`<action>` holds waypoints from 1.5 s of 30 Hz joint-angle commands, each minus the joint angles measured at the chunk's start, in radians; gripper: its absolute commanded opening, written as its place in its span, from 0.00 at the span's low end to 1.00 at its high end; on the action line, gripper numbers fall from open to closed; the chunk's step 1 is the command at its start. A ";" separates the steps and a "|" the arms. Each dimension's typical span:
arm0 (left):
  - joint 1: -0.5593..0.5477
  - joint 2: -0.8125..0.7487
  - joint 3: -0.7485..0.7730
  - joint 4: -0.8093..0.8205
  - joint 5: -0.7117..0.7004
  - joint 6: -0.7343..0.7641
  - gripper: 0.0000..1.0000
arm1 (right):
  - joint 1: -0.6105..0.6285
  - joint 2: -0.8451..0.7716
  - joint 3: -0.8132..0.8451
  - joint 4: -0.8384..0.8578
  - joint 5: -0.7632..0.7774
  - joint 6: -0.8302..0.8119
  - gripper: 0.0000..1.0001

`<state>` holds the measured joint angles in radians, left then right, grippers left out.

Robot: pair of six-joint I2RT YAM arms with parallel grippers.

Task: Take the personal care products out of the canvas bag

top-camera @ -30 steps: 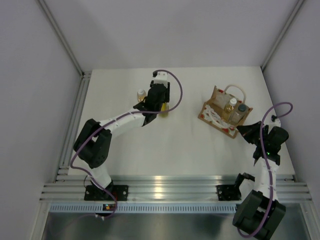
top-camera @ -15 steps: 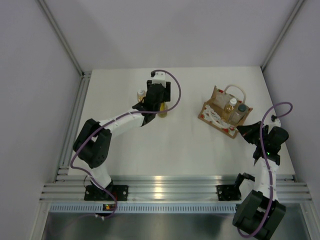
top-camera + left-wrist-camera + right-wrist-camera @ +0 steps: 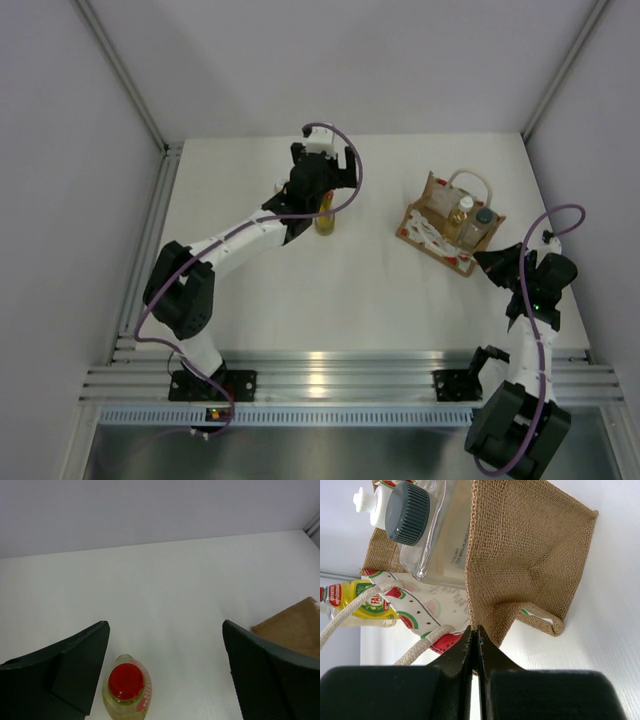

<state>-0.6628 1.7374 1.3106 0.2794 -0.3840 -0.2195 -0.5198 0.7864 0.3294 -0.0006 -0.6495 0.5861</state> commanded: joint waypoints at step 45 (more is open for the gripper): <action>-0.330 0.619 0.782 -0.006 0.407 0.055 0.83 | 0.007 -0.055 -0.007 -0.065 -0.002 0.007 0.01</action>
<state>-0.9752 2.3337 2.0369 0.2173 0.0521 -0.1852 -0.5198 0.7456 0.3267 -0.0261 -0.6376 0.5953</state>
